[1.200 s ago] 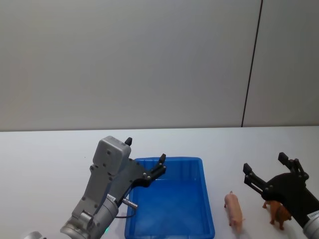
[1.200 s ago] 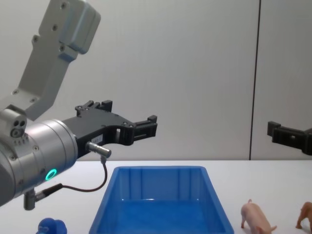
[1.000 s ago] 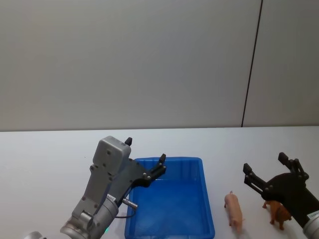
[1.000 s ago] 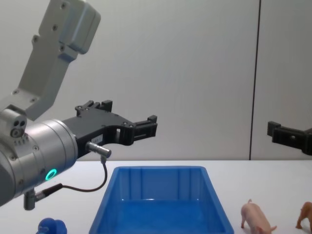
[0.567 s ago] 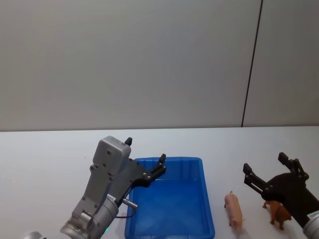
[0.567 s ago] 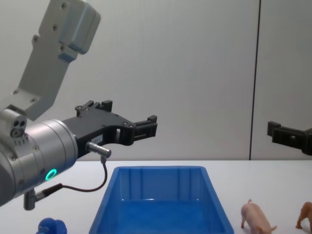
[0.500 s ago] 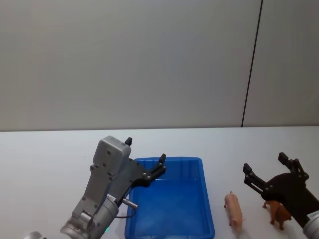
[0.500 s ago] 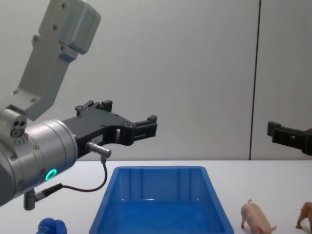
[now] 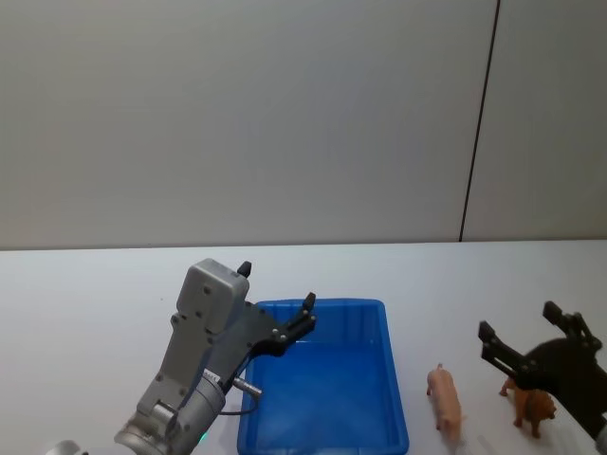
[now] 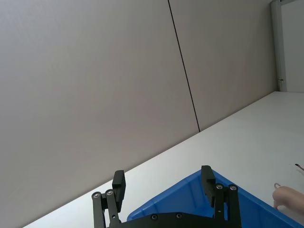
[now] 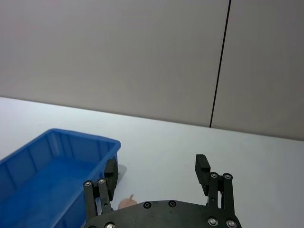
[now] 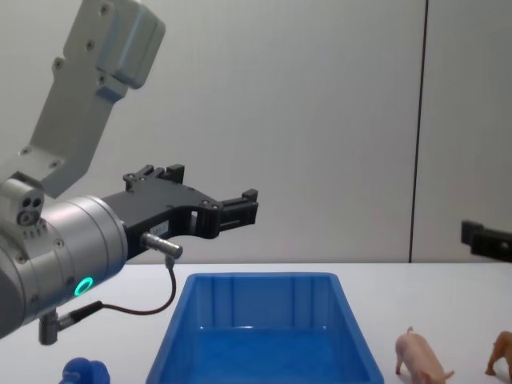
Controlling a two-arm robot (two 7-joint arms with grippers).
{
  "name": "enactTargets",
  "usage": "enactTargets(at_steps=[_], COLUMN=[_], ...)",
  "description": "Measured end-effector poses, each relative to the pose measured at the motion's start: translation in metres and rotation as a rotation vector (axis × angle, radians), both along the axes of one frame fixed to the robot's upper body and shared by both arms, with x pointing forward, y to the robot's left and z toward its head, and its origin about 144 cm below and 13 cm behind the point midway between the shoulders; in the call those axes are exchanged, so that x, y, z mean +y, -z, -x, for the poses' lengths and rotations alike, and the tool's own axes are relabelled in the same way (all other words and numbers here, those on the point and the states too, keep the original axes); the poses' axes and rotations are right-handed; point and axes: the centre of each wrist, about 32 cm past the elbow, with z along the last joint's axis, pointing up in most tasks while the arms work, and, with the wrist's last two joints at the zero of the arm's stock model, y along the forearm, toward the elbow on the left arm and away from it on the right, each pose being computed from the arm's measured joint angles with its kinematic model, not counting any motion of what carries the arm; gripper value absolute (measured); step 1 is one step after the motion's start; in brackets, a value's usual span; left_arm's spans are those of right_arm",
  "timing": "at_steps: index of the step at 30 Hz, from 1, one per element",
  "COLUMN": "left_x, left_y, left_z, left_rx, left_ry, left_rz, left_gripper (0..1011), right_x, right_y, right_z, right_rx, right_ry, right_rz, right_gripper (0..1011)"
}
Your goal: Pick up the two dolls from the table and place them into the box.
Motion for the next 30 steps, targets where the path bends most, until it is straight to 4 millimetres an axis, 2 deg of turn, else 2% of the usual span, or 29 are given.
enactTargets(at_steps=[15,30], left_x=[0.0,0.0], left_y=[0.0,0.0], left_z=[0.0,0.0], left_rx=[0.0,0.0], left_ry=[0.0,0.0], left_rz=[0.0,0.0], left_gripper=[1001,1001], right_x=[-0.028,-0.035], right_y=[0.016,0.027], right_z=[0.003,0.003], right_rx=[0.153,0.26], right_ry=[-0.023,-0.022], right_rz=[0.05,0.076], right_gripper=[1001,1001])
